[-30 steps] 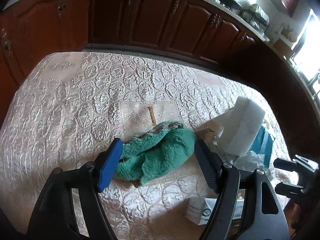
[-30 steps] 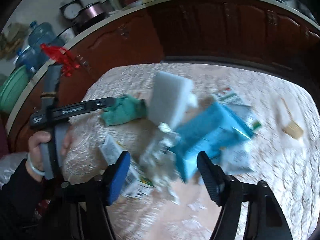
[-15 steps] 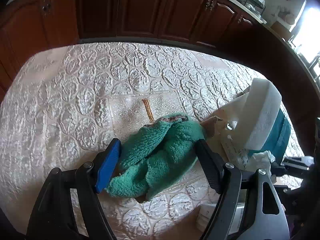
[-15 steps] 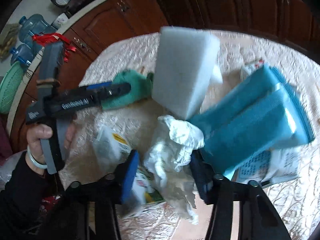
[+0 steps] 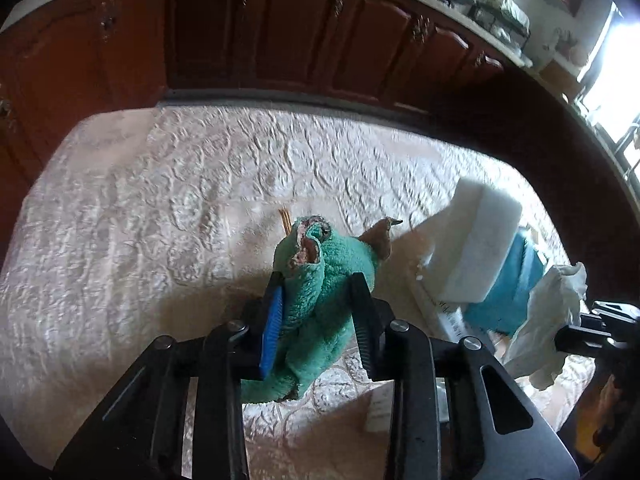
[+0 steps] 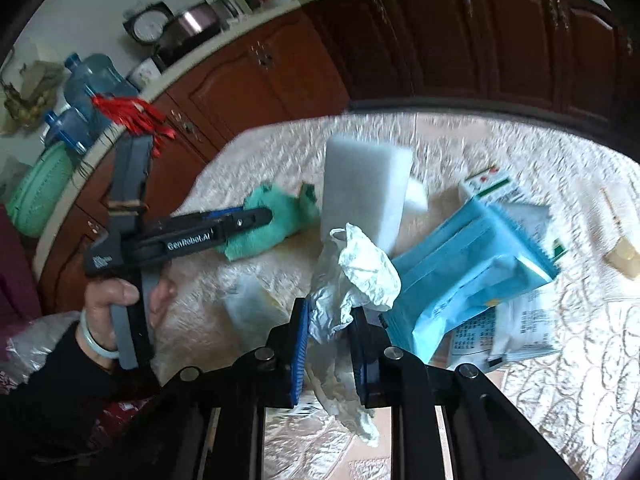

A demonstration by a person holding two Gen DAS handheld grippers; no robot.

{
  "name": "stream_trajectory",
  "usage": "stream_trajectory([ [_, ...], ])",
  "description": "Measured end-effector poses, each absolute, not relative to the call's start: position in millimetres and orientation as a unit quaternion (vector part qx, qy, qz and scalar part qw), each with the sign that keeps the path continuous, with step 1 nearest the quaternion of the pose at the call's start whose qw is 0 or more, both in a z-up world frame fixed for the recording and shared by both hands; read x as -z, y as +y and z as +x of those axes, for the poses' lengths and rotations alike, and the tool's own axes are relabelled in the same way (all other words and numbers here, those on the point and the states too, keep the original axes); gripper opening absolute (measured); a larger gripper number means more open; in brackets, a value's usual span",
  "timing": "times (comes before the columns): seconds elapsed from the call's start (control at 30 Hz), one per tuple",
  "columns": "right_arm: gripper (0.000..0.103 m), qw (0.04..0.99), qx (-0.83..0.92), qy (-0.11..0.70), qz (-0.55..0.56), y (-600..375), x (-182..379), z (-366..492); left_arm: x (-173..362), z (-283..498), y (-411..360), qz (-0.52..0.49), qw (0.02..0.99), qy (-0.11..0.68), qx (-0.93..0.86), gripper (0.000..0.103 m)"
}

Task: Collect trash
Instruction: 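Grasp the green towel with the left gripper while the right gripper grasps crumpled tissue, then lift the towel and tissue and carry both toward the white bucket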

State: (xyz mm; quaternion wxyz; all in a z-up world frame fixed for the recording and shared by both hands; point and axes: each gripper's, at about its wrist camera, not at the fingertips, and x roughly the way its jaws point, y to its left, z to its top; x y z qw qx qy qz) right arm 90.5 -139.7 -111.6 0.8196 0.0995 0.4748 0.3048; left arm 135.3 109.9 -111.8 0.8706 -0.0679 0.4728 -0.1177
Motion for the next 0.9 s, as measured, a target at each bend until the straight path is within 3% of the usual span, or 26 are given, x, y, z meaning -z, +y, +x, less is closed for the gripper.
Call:
stream_trajectory([
  [0.4, 0.018, 0.843, -0.295, 0.433, 0.122, -170, 79, 73, 53, 97, 89, -0.070, 0.895, 0.422, 0.129, 0.029],
  [0.9, 0.018, 0.869, -0.254, 0.401, 0.136, -220, 54, 55, 21, 77, 12, -0.025, 0.903, 0.394, 0.169, 0.028],
])
